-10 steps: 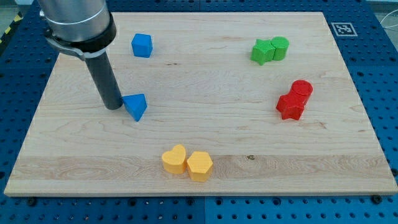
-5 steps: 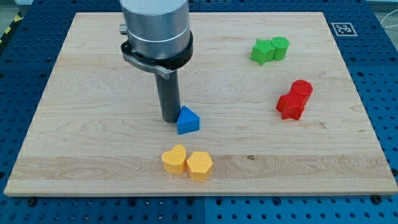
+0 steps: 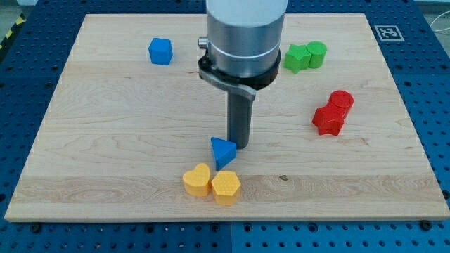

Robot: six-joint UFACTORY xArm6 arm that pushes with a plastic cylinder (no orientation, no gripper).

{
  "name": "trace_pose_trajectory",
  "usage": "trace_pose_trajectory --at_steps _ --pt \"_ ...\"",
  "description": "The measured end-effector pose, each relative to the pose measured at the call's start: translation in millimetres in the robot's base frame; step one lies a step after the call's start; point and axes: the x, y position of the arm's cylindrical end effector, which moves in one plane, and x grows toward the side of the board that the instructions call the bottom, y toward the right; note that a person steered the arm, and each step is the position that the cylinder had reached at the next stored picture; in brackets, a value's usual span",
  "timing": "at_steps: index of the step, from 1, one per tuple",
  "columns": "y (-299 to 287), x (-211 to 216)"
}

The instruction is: Push blue triangle towards yellow hexagon and yellow heart

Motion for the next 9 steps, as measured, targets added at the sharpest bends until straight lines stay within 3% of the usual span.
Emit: trace_pose_trajectory --at_steps 3,9 --pt "-8.7 -20.2" --pt "-27.5 -2.8"
